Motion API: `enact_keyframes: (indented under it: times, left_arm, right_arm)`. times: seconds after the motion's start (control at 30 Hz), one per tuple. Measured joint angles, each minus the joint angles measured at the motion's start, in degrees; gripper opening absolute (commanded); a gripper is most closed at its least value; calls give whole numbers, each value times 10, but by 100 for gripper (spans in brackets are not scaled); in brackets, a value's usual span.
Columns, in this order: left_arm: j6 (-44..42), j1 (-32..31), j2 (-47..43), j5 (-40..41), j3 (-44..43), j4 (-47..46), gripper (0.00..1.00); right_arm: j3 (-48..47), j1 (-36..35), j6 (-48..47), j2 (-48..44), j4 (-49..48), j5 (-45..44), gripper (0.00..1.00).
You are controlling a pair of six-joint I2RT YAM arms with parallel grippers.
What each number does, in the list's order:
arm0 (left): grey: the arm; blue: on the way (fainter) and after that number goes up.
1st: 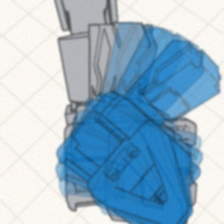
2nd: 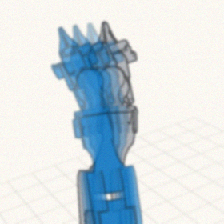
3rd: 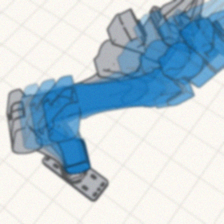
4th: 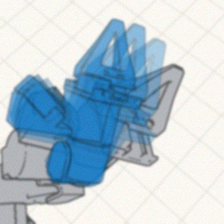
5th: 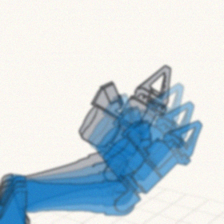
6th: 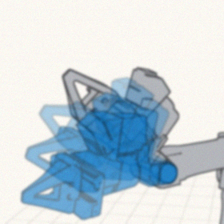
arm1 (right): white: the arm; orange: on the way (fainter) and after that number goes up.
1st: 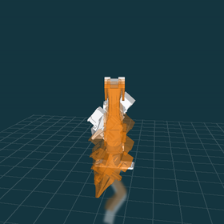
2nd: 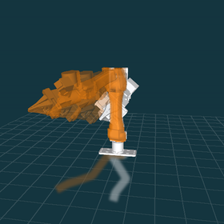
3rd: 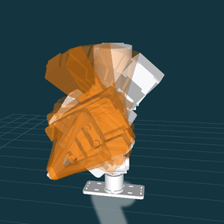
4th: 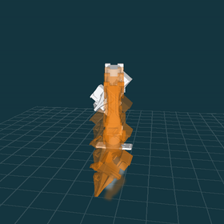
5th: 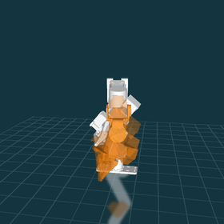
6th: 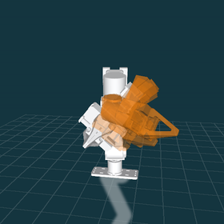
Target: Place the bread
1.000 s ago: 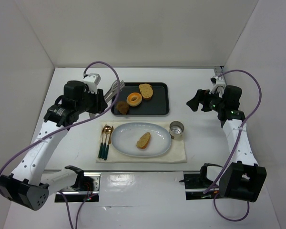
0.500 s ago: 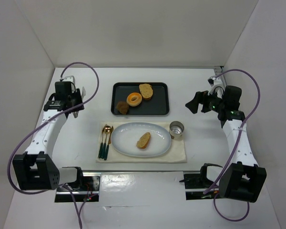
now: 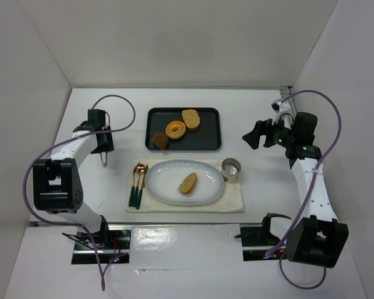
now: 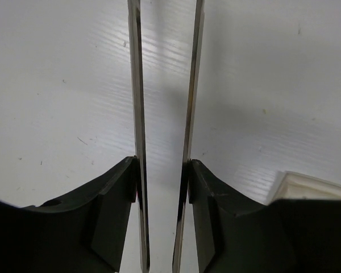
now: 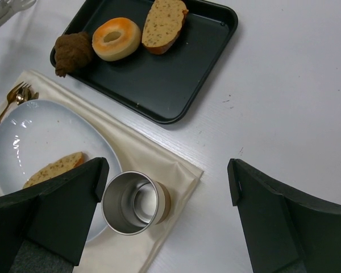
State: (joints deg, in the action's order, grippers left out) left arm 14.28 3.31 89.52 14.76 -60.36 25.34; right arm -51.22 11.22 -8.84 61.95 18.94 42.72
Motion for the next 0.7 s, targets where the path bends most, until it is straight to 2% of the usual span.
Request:
enact_keyframes:
  times: [0.1, 0.2, 0.4, 0.53, 0.6, 0.7]
  left_arm:
    - [-5, 4, 34, -1, 0, 4, 57]
    - [-6, 11, 61, -7, 0, 15, 65]
    - [-6, 15, 94, -28, -4, 35, 69]
    - [-6, 15, 97, -37, -8, 42, 81]
    - [-5, 15, 96, -42, -9, 42, 92]
    - [-3, 15, 74, -48, -8, 49, 100]
  right_arm:
    - [0, 0, 0, 0, 0, 0, 99]
    - [0, 0, 0, 0, 0, 1, 99]
    - [-2, 0, 0, 0, 3, 4, 99]
    - [-2, 0, 0, 0, 4, 5, 99]
    - [-2, 0, 4, 0, 4, 7, 99]
    - [-2, 0, 18, 0, 4, 2, 99]
